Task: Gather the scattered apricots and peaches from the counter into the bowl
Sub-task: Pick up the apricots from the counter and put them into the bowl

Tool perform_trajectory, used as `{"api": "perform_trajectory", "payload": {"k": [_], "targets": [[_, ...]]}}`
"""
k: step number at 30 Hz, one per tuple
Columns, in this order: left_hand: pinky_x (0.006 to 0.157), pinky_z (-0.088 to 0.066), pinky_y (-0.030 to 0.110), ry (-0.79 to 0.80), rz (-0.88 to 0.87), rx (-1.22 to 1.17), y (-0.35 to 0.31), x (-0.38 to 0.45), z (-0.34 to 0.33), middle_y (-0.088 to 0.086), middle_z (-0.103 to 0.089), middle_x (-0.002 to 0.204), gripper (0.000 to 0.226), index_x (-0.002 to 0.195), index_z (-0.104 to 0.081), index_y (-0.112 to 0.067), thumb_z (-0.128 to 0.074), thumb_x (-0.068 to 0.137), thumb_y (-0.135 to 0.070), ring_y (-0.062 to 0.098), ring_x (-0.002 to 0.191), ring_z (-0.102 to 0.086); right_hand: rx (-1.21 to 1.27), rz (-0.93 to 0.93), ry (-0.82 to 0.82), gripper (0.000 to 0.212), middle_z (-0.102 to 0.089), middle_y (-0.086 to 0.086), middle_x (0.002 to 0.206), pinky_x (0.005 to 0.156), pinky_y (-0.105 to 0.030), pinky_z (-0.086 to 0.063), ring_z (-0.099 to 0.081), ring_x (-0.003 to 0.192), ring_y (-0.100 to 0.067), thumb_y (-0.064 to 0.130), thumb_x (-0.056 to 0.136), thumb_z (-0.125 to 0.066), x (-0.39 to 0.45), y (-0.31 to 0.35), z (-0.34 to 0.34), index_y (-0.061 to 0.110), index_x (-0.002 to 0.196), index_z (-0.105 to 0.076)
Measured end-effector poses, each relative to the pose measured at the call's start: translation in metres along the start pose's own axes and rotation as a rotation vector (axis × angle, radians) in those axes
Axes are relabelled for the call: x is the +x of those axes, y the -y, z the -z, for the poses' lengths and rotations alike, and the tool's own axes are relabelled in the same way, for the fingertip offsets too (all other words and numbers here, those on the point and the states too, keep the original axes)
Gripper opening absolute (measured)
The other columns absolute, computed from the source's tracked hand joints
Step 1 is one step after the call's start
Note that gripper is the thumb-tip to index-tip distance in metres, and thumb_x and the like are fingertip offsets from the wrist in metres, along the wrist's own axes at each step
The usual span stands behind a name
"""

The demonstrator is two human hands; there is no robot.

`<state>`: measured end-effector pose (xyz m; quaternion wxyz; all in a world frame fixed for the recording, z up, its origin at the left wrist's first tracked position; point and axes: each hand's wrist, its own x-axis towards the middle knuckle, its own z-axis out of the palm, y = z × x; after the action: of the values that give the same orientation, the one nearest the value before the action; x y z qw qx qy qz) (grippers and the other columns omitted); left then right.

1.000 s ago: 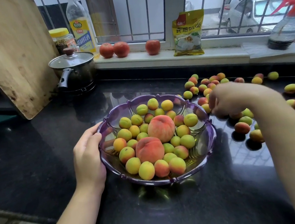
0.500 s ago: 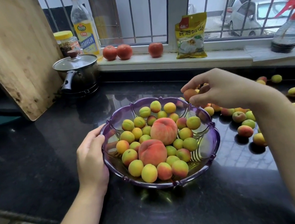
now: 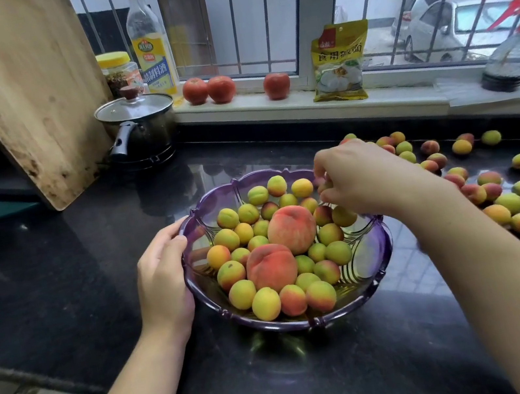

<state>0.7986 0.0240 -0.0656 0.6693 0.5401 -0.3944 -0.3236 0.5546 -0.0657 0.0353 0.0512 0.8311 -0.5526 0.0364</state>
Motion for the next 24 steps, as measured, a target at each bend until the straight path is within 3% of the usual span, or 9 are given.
{"api": "perform_trajectory", "payload": {"k": [3,6,10,12,15,17,20,24], "targets": [[0.071,-0.060,0.022,-0.001,0.001,-0.001,-0.001,0.001,0.000,-0.002,-0.081,0.098,0.035,0.110,-0.076,-0.017,-0.042,0.106,-0.007,0.013,0.091,-0.077,-0.111,-0.002,0.025,0.006,-0.059,-0.002,0.081,0.046,-0.022,-0.027,-0.056,0.073,-0.018,0.018,0.095,-0.062,0.001,0.003,0.000,0.016,0.094,-0.067],[0.070,-0.060,0.021,-0.002,0.000,-0.006,-0.001,0.000,0.000,-0.003,-0.081,0.097,0.035,0.109,-0.076,-0.016,-0.042,0.106,-0.007,0.012,0.090,-0.077,-0.117,0.004,0.016,0.010,-0.063,-0.003,0.086,0.046,-0.022,-0.026,-0.060,0.077,-0.020,0.020,0.096,-0.062,0.003,0.004,-0.001,0.016,0.095,-0.070],[0.072,-0.060,0.023,-0.004,0.003,-0.010,-0.002,-0.001,-0.001,-0.002,-0.081,0.097,0.035,0.109,-0.076,-0.017,-0.042,0.106,-0.007,0.013,0.090,-0.077,0.017,0.056,-0.009,0.011,-0.067,-0.002,0.094,0.052,-0.018,-0.032,-0.062,0.084,-0.019,0.024,0.096,-0.064,0.004,-0.001,-0.005,0.018,0.101,-0.072],[0.075,-0.060,0.027,-0.001,0.010,-0.005,-0.002,-0.001,0.000,-0.002,-0.081,0.099,0.032,0.111,-0.076,-0.017,-0.045,0.106,-0.011,0.013,0.092,-0.077,0.185,0.057,-0.022,0.009,-0.068,0.004,0.092,0.056,-0.016,-0.040,-0.064,0.078,-0.012,0.028,0.094,-0.067,0.003,-0.011,-0.002,0.024,0.101,-0.071],[0.079,-0.059,0.033,0.000,0.005,-0.001,0.000,-0.001,0.001,-0.001,-0.081,0.101,0.031,0.112,-0.076,-0.017,-0.048,0.102,-0.017,0.015,0.096,-0.077,0.463,-0.053,-0.205,0.007,-0.062,0.016,0.083,0.066,-0.015,-0.044,-0.059,0.075,0.001,0.022,0.095,-0.066,-0.003,-0.036,0.012,0.025,0.100,-0.070],[0.077,-0.059,0.031,-0.004,0.008,-0.011,-0.001,-0.001,0.000,-0.002,-0.081,0.100,0.030,0.111,-0.076,-0.017,-0.047,0.103,-0.015,0.015,0.095,-0.077,0.454,-0.168,-0.295,0.011,-0.064,0.010,0.087,0.075,-0.027,-0.050,-0.063,0.081,-0.008,0.015,0.096,-0.064,-0.005,-0.059,0.014,0.021,0.103,-0.071],[0.078,-0.058,0.033,0.002,0.003,-0.021,-0.001,-0.001,-0.001,-0.001,-0.081,0.100,0.033,0.109,-0.077,-0.019,-0.049,0.093,-0.026,0.015,0.094,-0.077,0.335,-0.310,-0.123,0.015,-0.069,-0.002,0.097,0.075,-0.034,-0.054,-0.066,0.079,-0.015,0.010,0.095,-0.065,-0.006,-0.086,0.004,0.023,0.101,-0.071],[0.080,-0.057,0.036,-0.002,0.002,-0.024,0.000,-0.001,0.000,-0.001,-0.081,0.100,0.034,0.108,-0.077,-0.020,-0.047,0.092,-0.026,0.015,0.095,-0.077,0.275,-0.315,0.032,0.018,-0.070,-0.001,0.096,0.075,-0.037,-0.059,-0.067,0.082,-0.018,0.014,0.094,-0.067,0.002,-0.092,-0.017,0.031,0.090,-0.067]]}}
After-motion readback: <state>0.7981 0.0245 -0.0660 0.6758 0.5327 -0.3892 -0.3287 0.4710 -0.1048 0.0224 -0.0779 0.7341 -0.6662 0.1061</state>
